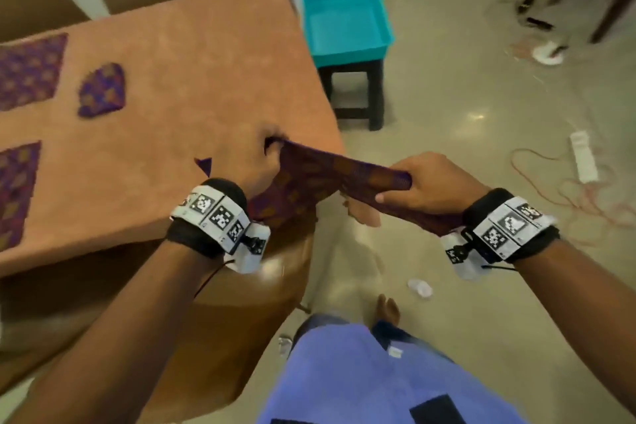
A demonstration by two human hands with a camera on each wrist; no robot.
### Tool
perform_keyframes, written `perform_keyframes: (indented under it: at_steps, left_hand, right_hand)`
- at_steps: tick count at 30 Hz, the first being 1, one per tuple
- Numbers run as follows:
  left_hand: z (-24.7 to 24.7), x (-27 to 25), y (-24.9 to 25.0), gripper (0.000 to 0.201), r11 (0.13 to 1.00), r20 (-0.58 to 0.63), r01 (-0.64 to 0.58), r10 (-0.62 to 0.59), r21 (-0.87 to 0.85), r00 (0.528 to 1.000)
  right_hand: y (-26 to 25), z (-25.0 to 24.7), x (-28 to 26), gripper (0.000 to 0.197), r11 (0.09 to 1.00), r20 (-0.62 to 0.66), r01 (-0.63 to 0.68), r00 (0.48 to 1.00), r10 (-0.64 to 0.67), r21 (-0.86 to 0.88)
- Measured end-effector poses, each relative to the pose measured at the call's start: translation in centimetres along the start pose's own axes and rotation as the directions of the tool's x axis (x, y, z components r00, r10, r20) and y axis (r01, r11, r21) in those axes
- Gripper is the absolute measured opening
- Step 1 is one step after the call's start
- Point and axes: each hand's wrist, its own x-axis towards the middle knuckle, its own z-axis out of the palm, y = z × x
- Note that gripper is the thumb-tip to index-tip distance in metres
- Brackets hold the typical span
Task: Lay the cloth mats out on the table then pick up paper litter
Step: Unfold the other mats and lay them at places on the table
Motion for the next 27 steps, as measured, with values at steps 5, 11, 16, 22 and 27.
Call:
perform_keyframes:
  at_steps: [5, 11, 16, 22, 27]
  left_hand:
    - [-5.0, 5.6, -3.1, 0.021, 0.958, -0.150, 0.099, -0.060, 0.270, 0.987]
    - [-12.2, 11.9, -9.9, 0.026, 0.891, -0.320, 0.349, -0.253, 0.291, 0.913]
    - [-17.7, 15.6, -15.6, 0.026, 0.840, -0.522, 0.453, -0.254, 0.298, 0.814]
    - [-19.7, 15.2, -22.9, 0.025, 0.925, -0.562, 0.338, -0.189, 0.173, 0.805]
    - [-11.1, 8.2, -27.9, 0.023, 0.882, -0.367, 0.343, -0.218, 0.323, 0.904]
  right_hand:
    - [-3.0, -5.9, 10.7, 0.027, 0.955, 0.154, 0.222, 0.969, -0.193, -0.199]
    - [-8.8, -10.6, 24.6, 0.023, 0.849, 0.171, 0.404, 0.915, -0.367, -0.339]
    - [-13.8, -12.9, 33.1, 0.026, 0.819, 0.061, 0.466, 0.878, -0.475, -0.334]
    - [-16.3, -10.8, 37.0, 0.035, 0.748, 0.029, 0.560, 0.807, -0.590, -0.355]
    - [-13.4, -1.4, 35.6, 0.041, 0.674, 0.246, 0.636, 0.769, -0.589, -0.375]
